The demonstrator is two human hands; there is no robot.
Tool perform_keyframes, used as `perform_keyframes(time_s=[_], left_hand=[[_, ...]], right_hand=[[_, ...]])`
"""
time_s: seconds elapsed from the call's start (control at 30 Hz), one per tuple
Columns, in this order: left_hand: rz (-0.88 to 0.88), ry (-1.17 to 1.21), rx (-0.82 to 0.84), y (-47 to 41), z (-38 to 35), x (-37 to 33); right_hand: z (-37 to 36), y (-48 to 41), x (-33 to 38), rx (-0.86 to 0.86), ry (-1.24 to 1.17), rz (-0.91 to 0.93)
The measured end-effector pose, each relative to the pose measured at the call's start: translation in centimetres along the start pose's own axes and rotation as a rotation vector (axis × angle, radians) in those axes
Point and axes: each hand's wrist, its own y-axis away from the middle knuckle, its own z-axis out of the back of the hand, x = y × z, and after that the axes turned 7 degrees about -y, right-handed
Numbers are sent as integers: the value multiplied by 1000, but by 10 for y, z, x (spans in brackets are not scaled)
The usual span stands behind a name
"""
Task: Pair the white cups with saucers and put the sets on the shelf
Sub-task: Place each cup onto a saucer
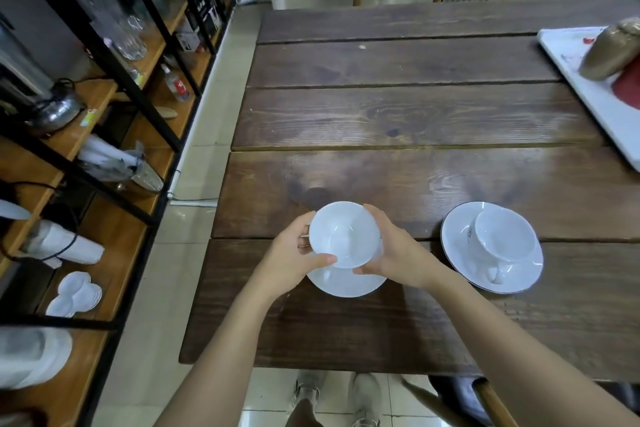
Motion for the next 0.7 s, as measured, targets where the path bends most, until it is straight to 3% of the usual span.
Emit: perform_keyframes(time_s=[0.27, 0.4, 0.47, 0.6, 0.7], left_hand=[[35, -9, -40, -1, 0, 4], [178, -41, -232, -7, -1, 2], [290, 42, -235, -11, -5, 2], [424, 191, -182, -14, -16, 3], [430, 210, -187, -17, -20, 6]], right_hand=[[12, 2, -9, 16, 137, -43], [11, 7, -15, -360, -429, -185], [6, 7, -17, -459, -530, -327], [-9, 6, -25, -381, -455, -438], [-14, 2, -21, -310, -475, -385]])
